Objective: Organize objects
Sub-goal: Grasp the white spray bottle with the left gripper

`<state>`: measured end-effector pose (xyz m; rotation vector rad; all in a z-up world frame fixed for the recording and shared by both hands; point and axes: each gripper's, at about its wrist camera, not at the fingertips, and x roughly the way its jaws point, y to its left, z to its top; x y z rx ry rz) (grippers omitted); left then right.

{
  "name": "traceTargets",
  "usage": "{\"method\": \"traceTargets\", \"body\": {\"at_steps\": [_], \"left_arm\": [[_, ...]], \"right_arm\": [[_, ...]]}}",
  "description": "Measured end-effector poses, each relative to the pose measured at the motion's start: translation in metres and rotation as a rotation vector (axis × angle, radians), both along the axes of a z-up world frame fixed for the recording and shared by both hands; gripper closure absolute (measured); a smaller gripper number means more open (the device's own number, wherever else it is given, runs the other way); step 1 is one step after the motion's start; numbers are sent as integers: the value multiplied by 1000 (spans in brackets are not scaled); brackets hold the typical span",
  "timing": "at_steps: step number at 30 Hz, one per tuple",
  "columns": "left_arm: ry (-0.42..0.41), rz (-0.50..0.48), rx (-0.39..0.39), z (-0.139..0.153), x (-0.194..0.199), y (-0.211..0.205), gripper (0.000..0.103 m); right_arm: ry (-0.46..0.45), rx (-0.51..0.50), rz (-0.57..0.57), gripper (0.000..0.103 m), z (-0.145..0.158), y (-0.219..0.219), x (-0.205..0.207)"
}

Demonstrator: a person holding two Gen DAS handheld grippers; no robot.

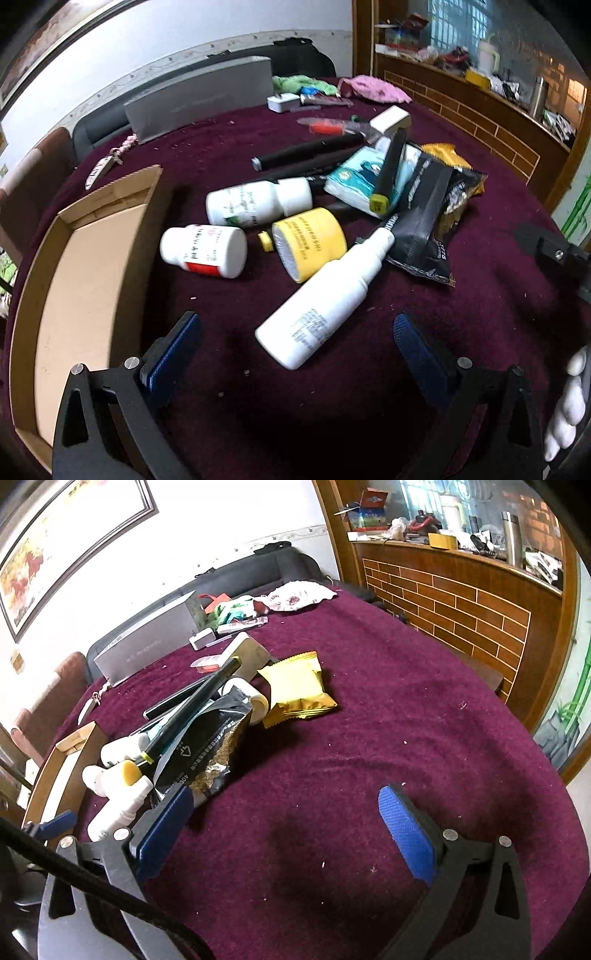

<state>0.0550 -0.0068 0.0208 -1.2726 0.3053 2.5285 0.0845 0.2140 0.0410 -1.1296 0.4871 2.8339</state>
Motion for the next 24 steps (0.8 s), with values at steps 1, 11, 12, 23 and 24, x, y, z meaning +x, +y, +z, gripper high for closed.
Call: {"method": "traceTargets", "body": {"at_steps": [1,11,12,23,24], "left_arm": [[-8,-8,0,-1,-1,3,3],[-120,-35,104,4,8,3,65],[-119,-28,107,4,8,2,65],[-58,-29,11,-2,-6,34,64],[-53,-21,14,-2,-5,34,64]], "right_arm": [[0,-3,-2,1,-1,1,1],[-10,2,-7,1,0,2,0],[-11,3,-7,1,0,2,-1],[-23,10,-13,1,0,0,-2],[-25,11,-14,1,0,0,-2]]}}
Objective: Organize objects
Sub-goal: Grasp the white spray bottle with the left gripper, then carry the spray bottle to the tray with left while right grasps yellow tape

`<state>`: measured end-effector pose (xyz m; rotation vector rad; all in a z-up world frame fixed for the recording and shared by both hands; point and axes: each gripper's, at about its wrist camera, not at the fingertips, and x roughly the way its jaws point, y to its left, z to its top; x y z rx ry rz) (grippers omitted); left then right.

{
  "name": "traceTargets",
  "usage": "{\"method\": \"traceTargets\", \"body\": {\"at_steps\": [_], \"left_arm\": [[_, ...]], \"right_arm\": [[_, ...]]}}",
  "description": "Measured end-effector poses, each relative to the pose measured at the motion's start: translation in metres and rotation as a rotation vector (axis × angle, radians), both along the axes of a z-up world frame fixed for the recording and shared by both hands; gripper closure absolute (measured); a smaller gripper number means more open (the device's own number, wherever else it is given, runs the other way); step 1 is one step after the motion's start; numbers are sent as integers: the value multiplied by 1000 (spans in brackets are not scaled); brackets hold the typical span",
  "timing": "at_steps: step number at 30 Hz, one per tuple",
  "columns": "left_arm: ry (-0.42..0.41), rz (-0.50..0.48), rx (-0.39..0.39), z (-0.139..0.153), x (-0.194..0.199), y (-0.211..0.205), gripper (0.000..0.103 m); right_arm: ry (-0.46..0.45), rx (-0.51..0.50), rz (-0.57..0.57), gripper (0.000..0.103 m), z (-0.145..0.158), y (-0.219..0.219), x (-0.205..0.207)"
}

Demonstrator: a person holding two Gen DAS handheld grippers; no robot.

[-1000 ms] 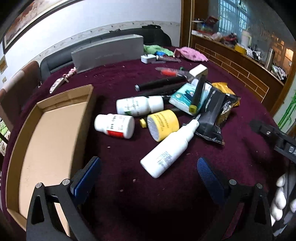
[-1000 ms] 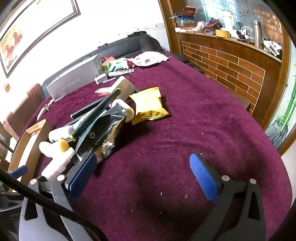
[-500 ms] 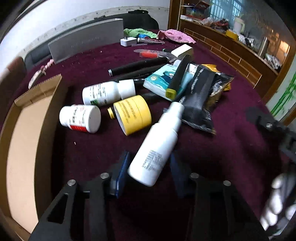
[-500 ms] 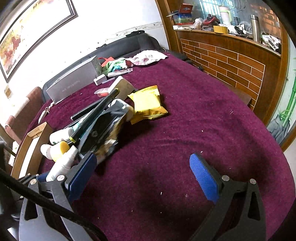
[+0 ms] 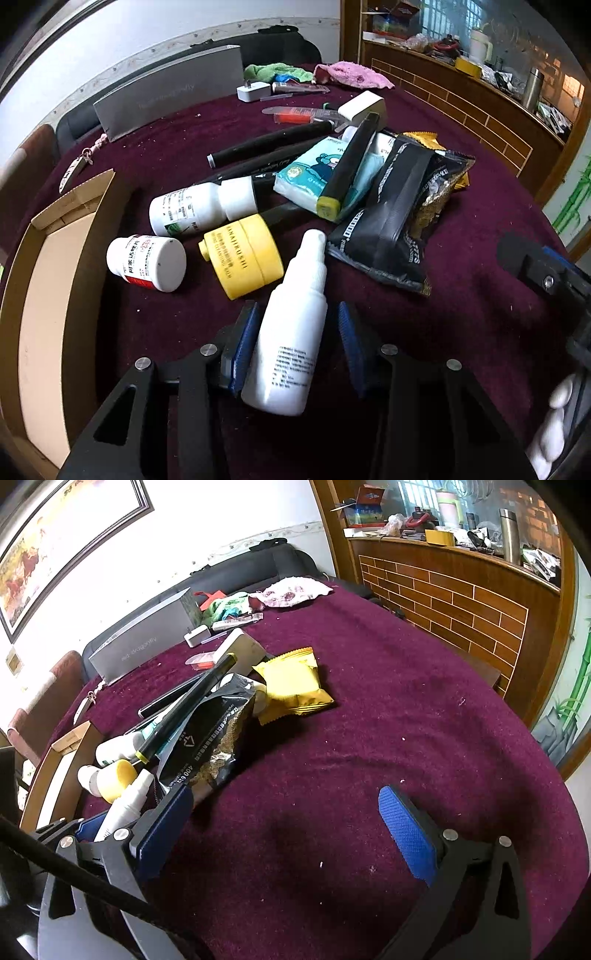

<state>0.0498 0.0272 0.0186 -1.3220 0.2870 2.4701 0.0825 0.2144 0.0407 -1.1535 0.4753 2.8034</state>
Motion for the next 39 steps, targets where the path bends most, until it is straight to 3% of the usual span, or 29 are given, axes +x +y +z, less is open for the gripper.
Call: {"method": "traceTargets", "body": {"at_steps": [2,3,5,10,12,17,22,31,38,39], "left_arm": [[-12,8,30,1,1,-5,68],[-25,8,69,3,3,-11,78],[-52,19,140,8,6,-23,78],[-26,76,250,30,28,-69,78],[-17,106,277,37,33,-87,78],[-11,152,369,45,48,-121,78],[40,167,389,58,62,-143,78],[81,204,404,60,66,-179,78],[70,232,420,50,64,-200,78],[70,233,421,50,64,-201,78]], "right_arm": [[-6,0,0,1,0,0,-1],[-10,-2,-1,1,-1,0,-2],[-16,-7,-1,1,-1,1,-2],[4,13,29,4,5,-5,1],[17,33,72,5,13,-17,5],[10,-60,260,4,30,-54,-3],[-63,-119,387,4,32,-96,-30],[-153,21,433,14,23,-163,-68],[-275,76,417,36,3,-176,-87],[-285,81,416,45,0,-178,-92]]}}
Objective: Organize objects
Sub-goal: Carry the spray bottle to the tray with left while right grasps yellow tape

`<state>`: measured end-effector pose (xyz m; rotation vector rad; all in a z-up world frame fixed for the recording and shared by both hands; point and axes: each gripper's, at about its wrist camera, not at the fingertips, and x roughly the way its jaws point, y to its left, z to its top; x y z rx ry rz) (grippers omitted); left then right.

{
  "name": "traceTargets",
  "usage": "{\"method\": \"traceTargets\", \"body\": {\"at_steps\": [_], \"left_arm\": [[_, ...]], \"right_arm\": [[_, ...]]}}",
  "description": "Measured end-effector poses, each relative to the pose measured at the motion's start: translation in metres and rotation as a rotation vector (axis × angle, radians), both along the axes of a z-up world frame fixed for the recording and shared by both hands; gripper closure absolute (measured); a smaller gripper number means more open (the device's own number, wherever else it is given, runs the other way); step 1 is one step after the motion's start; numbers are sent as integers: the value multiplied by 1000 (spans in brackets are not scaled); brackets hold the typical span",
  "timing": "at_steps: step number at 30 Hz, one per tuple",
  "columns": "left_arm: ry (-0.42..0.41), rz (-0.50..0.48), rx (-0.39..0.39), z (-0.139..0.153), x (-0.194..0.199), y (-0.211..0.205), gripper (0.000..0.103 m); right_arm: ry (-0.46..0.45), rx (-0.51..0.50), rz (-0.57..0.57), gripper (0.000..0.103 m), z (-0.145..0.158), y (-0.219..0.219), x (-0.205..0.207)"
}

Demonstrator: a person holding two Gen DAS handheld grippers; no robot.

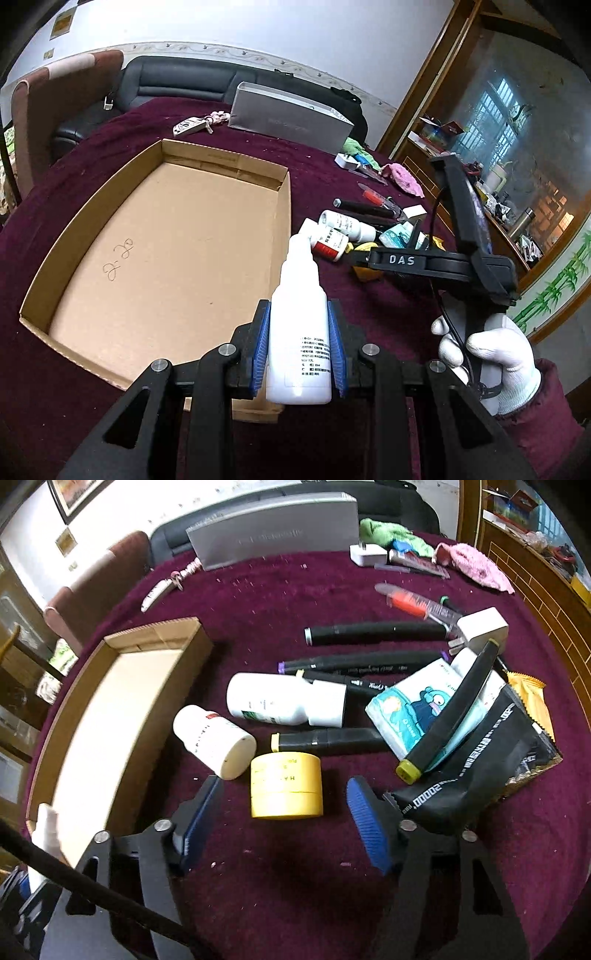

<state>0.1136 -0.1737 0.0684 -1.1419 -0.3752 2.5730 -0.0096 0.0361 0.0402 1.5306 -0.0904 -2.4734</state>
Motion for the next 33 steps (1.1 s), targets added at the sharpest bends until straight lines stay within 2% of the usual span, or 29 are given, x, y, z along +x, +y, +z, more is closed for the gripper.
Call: {"method": "traceTargets", "body": {"at_steps": [1,2,7,14,21,26,33], "left_arm": [[0,2,1,0,-1,-1,78],[1,4,0,0,-1,-2,78],[11,23,-8,0,-1,-9,78],[38,42,-37,9,-11,-17,78],[92,56,-129,22,-54,-22,78],[55,68,-131,16,-94,-31,78],[0,82,-109,-2,-139,-41,78]], "right_arm": [[-13,4,0,53,-3,0,-2],[-32,2,1,65,-6,0,-3],[-29,-31,-17,66,-2,10,4],[16,-86,11,65,29,11,17],[11,-190,68,65,52,-25,0],[1,-213,99,65,55,-61,-20],[-40,-199,100,65,45,-105,-58]]}}
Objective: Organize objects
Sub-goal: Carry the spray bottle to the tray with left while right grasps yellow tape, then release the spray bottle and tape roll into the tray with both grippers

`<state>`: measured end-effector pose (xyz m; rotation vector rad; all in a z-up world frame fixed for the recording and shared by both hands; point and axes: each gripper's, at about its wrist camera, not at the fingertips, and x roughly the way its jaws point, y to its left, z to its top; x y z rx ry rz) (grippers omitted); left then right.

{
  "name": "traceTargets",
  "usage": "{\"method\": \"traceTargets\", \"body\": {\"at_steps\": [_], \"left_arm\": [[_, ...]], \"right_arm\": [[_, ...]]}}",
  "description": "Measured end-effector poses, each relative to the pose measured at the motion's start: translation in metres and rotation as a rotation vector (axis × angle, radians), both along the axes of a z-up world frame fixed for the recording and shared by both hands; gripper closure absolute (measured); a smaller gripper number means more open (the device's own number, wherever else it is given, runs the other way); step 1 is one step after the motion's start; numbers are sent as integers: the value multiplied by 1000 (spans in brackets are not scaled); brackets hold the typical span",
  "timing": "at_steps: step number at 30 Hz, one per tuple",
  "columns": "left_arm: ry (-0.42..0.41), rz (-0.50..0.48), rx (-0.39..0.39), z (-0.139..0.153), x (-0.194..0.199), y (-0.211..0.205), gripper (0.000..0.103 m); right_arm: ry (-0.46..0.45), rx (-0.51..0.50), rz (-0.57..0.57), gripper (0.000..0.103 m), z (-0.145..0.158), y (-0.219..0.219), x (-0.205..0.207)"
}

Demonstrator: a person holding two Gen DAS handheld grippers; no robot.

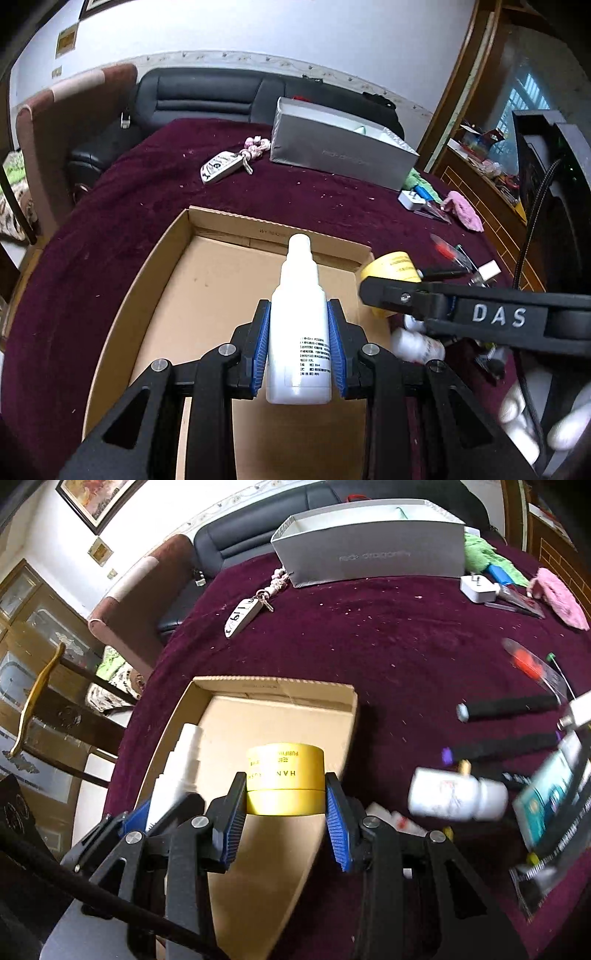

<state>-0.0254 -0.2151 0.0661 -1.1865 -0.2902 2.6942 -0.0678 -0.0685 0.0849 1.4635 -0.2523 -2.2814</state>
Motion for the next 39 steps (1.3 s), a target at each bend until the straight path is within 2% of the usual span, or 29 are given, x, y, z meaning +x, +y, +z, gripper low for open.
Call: {"method": "traceTargets", "body": {"at_steps": [9,13,19,25,28,32,35,39], "left_arm": [[-93,21,105,-31,-23,-9,78],[-73,24,98,-28,-25,-7,78],[-90,36,104,-28,-31,-6,78],[-74,68,119,-15,-19,-18,77],[-49,75,131,1,-6,-22,76],[-16,56,167,23,16,-17,59],[9,2,175,36,32,4,54],[1,-98,143,38,42,53,49]], "right_arm": [[-34,57,-18,65,-23,-19,-26],[-27,83,-28,65,-27,-21,-29],[-20,99,-32,65,-29,-23,-35],[-20,37,-60,64,-20,-9,-31],[14,-12,-76,62,-3,9,-21],[101,-39,-97,52,22,49,6],[188,-19,-150,43,34,86,32],[292,60,-269,42,30,134,64]]}}
